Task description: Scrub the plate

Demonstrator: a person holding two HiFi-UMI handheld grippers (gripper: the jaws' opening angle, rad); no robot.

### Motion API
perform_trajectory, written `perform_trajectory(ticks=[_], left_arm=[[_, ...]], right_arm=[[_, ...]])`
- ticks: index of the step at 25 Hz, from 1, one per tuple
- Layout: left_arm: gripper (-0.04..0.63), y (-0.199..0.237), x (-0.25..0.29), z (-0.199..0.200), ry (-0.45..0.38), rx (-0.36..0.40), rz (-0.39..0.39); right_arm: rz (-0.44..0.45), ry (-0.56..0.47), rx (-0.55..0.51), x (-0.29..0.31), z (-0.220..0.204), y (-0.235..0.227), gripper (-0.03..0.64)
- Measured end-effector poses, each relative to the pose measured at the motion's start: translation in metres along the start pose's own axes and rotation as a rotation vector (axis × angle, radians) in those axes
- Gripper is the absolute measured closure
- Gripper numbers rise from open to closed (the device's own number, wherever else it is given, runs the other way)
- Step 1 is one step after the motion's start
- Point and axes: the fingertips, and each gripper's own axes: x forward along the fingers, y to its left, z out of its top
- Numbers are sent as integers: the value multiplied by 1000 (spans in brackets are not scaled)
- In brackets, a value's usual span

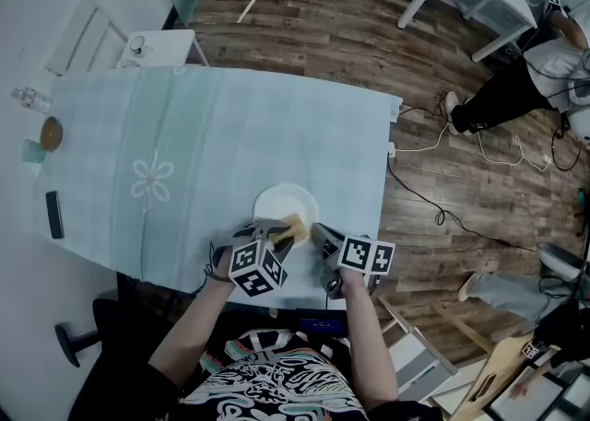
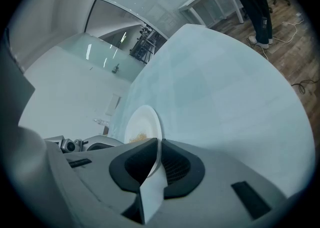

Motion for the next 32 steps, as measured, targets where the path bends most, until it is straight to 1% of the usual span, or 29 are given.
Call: perform_trajectory(ticks=[11, 17, 23, 32], left_arm=[[482, 20, -11, -15, 26, -12, 53], [482, 39, -17, -23, 23, -42, 88], [482, 53, -21, -23, 19, -47, 118], [482, 60, -22, -22, 8, -56, 131]], right_arm=[[1, -5, 2, -1, 1, 0, 600], [3, -4, 2, 0, 1, -1, 600], [2, -5, 3, 0, 0, 0, 600], [1, -11, -4, 0, 2, 1, 600]])
